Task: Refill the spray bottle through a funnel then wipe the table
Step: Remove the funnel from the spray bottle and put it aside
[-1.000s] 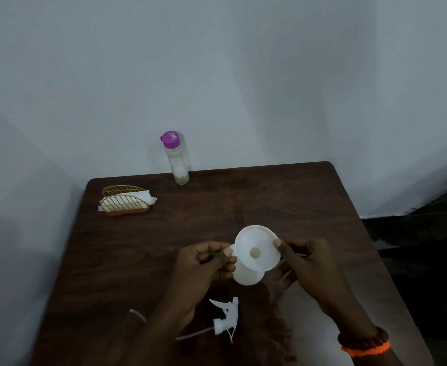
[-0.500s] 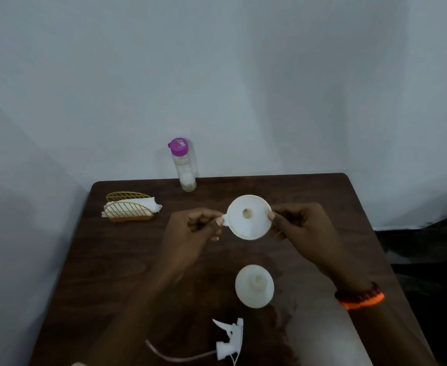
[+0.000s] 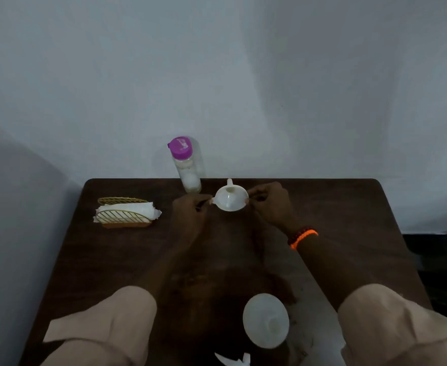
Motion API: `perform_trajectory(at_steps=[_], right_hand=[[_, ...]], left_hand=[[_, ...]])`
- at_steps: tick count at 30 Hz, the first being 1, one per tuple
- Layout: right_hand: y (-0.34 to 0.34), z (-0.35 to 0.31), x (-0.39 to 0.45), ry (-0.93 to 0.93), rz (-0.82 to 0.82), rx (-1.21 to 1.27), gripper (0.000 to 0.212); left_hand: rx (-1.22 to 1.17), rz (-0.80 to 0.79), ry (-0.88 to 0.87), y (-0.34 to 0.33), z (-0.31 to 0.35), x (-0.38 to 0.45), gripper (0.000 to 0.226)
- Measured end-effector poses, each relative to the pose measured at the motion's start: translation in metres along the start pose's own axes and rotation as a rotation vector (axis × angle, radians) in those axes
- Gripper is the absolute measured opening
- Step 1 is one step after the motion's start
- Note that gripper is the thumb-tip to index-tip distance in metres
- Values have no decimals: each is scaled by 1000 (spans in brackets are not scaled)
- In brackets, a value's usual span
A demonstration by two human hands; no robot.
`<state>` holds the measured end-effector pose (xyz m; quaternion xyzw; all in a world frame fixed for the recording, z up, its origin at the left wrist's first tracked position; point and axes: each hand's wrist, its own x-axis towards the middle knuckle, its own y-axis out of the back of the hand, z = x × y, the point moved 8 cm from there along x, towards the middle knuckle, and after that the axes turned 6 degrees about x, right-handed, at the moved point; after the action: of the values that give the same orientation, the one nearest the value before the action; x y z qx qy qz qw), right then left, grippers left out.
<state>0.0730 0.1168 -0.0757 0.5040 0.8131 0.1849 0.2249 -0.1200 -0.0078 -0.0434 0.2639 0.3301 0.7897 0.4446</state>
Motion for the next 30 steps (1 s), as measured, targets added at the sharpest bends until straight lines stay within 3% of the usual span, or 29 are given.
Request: perform_trajectory(at_steps=[13, 21, 24, 27, 30], right_hand=[[-39, 39, 36, -86, -20, 45, 14], [-42, 48, 33, -121, -56, 48, 22], [-39, 43, 25, -160, -92, 81, 34], [-19, 45, 5, -236, -55, 173, 39], [18, 51, -44, -257, 70, 276, 27]], left_hand=[[99, -53, -19, -41, -49, 24, 18], [104, -97, -44, -47, -50, 26, 20], [117, -94, -58, -44, -46, 27, 22], [111, -53, 18, -25, -43, 15, 23], [60, -23, 136, -3, -44, -25, 22]])
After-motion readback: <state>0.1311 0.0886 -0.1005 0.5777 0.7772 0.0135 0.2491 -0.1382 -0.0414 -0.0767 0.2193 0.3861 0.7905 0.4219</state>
